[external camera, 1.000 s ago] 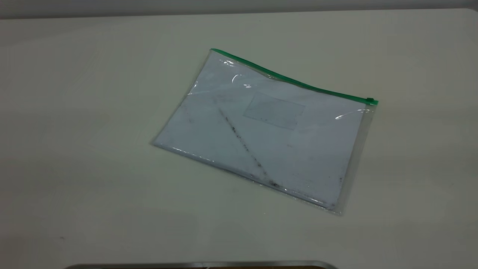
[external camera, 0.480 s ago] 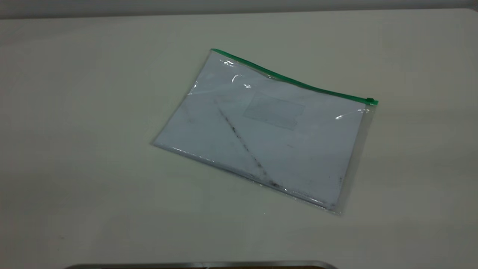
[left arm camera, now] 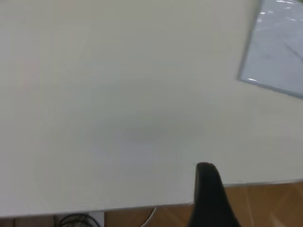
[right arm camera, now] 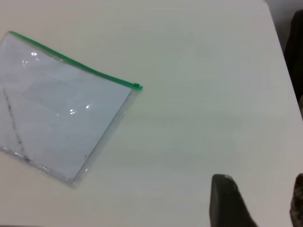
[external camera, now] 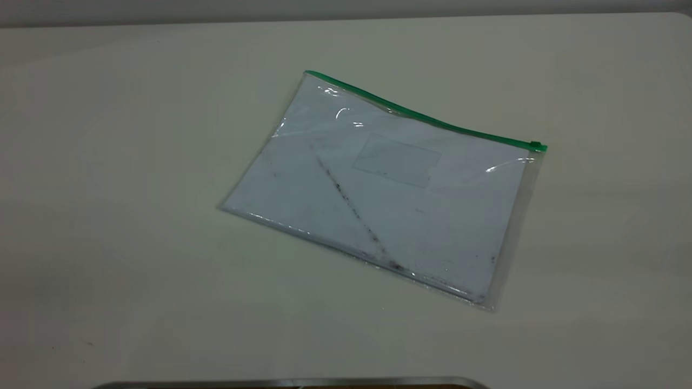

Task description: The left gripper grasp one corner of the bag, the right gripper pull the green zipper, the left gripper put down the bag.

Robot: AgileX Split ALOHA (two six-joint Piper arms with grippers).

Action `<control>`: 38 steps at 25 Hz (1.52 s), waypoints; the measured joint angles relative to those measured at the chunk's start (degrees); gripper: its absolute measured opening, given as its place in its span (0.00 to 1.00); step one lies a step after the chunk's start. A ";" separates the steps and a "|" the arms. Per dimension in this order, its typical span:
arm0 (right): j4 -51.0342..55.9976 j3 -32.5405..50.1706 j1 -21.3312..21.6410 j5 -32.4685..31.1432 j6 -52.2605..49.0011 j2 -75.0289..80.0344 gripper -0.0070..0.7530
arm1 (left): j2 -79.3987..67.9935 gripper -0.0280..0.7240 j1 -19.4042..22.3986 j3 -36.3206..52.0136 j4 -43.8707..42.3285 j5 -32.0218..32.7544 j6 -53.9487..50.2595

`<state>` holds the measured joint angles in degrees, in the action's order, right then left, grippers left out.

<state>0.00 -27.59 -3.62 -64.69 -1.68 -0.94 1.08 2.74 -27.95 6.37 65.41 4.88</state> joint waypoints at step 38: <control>0.00 0.00 0.00 0.05 0.00 0.00 0.48 | 0.06 0.75 1.06 0.00 0.00 0.16 -0.06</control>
<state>0.00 -27.59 -3.62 -64.64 -1.68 -0.94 1.14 3.80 -27.95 6.37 65.57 4.82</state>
